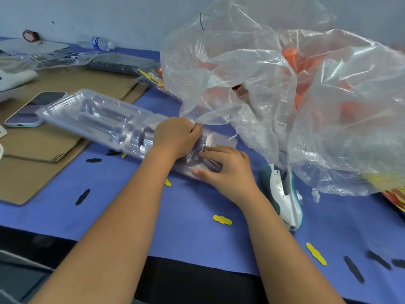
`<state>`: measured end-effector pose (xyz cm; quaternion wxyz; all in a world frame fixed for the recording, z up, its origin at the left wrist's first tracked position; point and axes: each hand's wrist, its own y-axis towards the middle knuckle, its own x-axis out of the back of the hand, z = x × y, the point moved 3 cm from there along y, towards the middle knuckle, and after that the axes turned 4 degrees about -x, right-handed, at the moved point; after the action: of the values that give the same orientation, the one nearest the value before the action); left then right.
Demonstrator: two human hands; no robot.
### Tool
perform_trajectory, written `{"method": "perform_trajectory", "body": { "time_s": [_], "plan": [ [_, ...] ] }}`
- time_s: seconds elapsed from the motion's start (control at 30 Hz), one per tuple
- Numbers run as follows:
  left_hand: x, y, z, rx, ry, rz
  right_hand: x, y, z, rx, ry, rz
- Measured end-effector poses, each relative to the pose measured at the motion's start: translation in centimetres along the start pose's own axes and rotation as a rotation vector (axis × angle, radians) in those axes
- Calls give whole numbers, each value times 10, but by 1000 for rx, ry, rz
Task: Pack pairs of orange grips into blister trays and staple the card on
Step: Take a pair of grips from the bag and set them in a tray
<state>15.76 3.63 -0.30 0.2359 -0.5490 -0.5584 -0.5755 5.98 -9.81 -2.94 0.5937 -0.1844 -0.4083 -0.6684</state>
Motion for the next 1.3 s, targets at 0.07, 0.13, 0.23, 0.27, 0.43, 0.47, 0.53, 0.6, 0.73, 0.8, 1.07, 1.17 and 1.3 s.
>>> {"method": "perform_trajectory", "body": {
  "time_s": [0.07,0.13,0.23,0.27,0.43,0.47,0.53,0.6,0.73,0.8,1.07,1.17,1.3],
  "plan": [
    [1,2,1,-2,1,-6,0,-1,1,5,12,-4],
    [0,3,2,2,2,-5,0,-1,5,38,-40,-15],
    [2,2,2,6,-22,-34,-1,-4,10,73,-120,-11],
    [3,2,1,7,-30,-53,-2,-5,12,85,-143,-10],
    [15,2,-3,23,-64,-113,6,-11,16,99,-49,-224],
    [19,2,-3,33,-82,-131,12,-12,15,65,53,-333],
    [28,4,-4,46,-111,-169,22,-15,9,-36,236,-495],
    [34,7,-4,52,-158,-185,27,-15,3,-114,344,-516],
    [41,12,-2,81,-269,-146,23,-9,6,-46,190,-422],
    [44,10,-3,82,-287,-137,22,-7,7,59,65,-484],
    [72,-52,-32,-273,-546,-813,28,-8,-4,-85,193,-618],
    [48,-76,-49,-556,-300,-661,39,-6,-12,-240,455,-704],
    [10,-73,-44,-420,-158,-24,53,-8,-19,-292,593,-748]
  ]
}}
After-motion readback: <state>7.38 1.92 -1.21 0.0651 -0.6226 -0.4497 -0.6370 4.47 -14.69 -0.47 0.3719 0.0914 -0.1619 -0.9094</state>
